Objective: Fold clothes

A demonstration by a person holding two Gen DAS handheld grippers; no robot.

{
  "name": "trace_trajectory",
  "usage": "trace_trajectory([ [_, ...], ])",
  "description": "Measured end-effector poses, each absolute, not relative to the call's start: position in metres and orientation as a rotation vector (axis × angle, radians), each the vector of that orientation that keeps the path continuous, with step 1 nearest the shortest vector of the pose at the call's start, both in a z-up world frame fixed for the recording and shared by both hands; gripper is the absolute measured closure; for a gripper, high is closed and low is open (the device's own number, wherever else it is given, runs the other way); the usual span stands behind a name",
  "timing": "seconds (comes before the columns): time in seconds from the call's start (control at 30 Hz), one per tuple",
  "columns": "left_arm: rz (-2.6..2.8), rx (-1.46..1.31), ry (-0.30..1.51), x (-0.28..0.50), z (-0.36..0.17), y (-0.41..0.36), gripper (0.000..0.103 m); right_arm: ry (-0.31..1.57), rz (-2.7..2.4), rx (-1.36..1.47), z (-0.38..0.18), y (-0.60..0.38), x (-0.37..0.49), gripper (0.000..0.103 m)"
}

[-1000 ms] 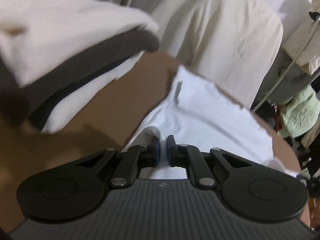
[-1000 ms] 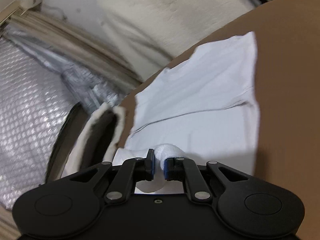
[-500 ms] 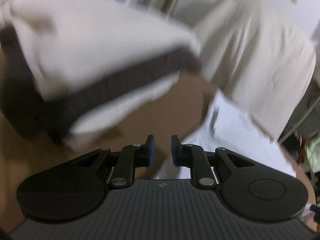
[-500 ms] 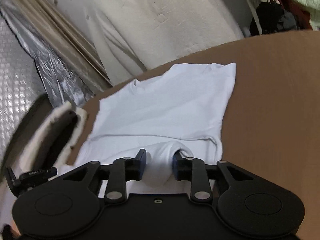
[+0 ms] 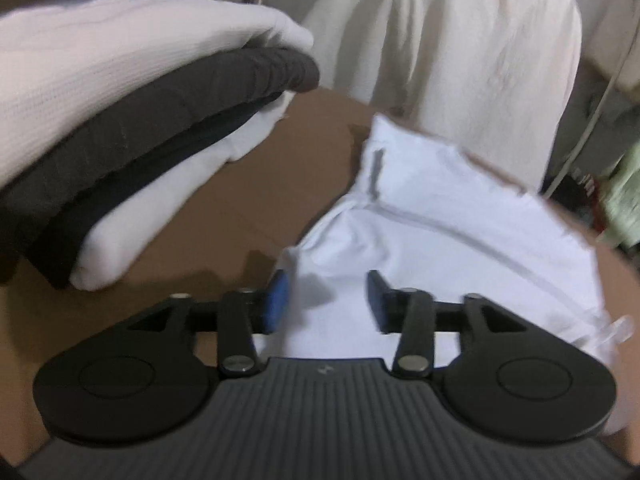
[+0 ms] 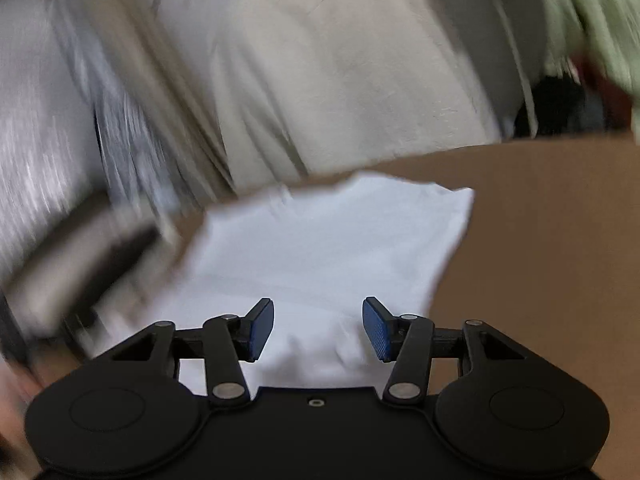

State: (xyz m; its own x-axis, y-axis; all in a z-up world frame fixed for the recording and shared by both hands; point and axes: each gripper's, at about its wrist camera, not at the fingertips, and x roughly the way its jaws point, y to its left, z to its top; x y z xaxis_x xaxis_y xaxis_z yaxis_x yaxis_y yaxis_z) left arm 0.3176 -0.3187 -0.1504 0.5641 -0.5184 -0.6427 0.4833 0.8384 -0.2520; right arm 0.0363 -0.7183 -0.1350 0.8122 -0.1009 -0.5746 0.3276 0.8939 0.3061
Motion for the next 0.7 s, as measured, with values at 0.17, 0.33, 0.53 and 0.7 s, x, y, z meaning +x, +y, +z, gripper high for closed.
trace_trajectory([
  [0.17,-0.611,-0.038,0.84,0.321,-0.162,-0.325,0.053,0.876,-0.203,0.007,-0.171,-0.674,0.073,0.047],
  [0.33,-0.603,-0.057,0.981,0.326,-0.189,-0.33,0.05,0.833,-0.358,0.153,-0.177,-0.708,0.09,0.047],
  [0.53,-0.571,-0.229,1.046,0.348,-0.201,-0.325,0.062,0.731,-0.48,0.099,-0.179,-0.72,0.086,0.047],
  [0.7,-0.519,-0.201,0.923,0.341,-0.173,-0.31,0.096,0.613,-0.417,0.072,-0.158,-0.711,0.089,0.094],
])
